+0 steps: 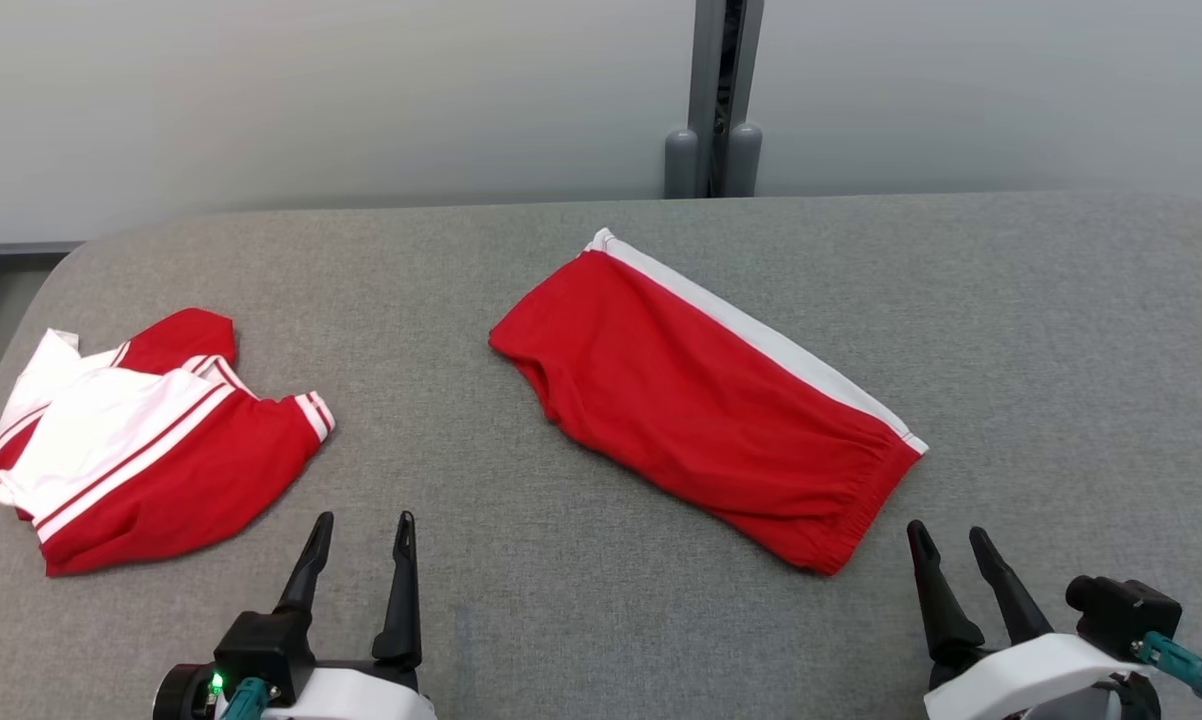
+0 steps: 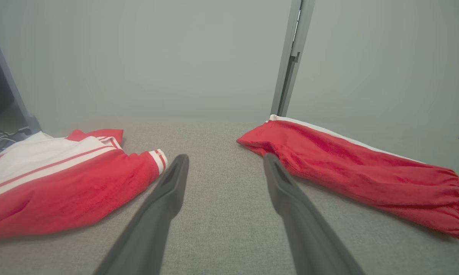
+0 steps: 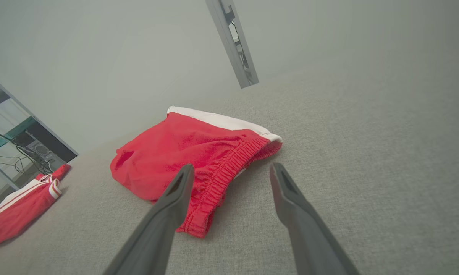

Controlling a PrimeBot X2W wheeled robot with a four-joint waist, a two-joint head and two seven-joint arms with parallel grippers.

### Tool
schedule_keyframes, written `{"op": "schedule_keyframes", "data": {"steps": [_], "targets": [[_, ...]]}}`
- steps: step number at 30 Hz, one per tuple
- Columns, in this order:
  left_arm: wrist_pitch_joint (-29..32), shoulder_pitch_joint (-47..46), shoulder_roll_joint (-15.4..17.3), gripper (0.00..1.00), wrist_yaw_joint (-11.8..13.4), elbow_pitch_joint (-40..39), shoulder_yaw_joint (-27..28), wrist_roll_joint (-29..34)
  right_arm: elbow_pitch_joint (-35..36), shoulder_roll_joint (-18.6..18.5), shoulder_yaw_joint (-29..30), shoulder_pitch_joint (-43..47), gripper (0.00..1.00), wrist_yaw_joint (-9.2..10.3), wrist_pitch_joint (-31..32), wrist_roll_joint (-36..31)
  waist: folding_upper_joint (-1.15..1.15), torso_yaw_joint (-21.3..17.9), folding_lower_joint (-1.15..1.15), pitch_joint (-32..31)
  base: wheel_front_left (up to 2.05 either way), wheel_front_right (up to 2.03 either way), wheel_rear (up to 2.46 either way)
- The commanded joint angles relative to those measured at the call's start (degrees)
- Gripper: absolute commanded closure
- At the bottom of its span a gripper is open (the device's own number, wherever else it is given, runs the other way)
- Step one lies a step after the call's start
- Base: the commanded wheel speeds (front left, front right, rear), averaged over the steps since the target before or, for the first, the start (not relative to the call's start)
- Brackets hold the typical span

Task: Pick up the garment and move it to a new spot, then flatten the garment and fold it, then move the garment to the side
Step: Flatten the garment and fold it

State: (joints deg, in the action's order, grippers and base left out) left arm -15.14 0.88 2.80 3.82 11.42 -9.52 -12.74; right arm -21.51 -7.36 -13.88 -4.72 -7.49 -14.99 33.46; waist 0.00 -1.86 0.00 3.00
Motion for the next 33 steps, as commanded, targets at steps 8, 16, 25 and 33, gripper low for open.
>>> {"op": "schedule_keyframes", "data": {"steps": [8,16,25,33], "targets": [[0.03,-1.72,0.22,0.0,-0.8,1.31,-1.08,0.47,-7.05,0.13,-4.28,-5.18,0.0,-0.01,1.48,18.22,0.0,2.53,0.0,2.13,0.0,0.0,0.0],[0.03,-2.86,0.21,0.0,-0.9,1.53,-1.67,0.8,-11.33,-1.68,-7.31,-9.73,0.0,-0.01,4.56,31.2,0.0,5.58,0.0,4.02,0.0,0.0,0.0],[0.03,-4.15,0.22,0.0,-0.5,1.29,-2.82,0.27,-16.94,-2.18,-8.29,-14.52,0.0,-0.08,6.55,39.69,0.0,8.86,0.0,6.6,0.0,0.0,0.0],[0.03,-5.04,0.22,0.0,-0.34,1.11,-3.2,0.05,-17.67,-1.67,-9.32,-16.28,0.0,-0.22,8.91,46.2,0.0,10.47,0.0,7.99,0.0,0.0,0.0]]}}
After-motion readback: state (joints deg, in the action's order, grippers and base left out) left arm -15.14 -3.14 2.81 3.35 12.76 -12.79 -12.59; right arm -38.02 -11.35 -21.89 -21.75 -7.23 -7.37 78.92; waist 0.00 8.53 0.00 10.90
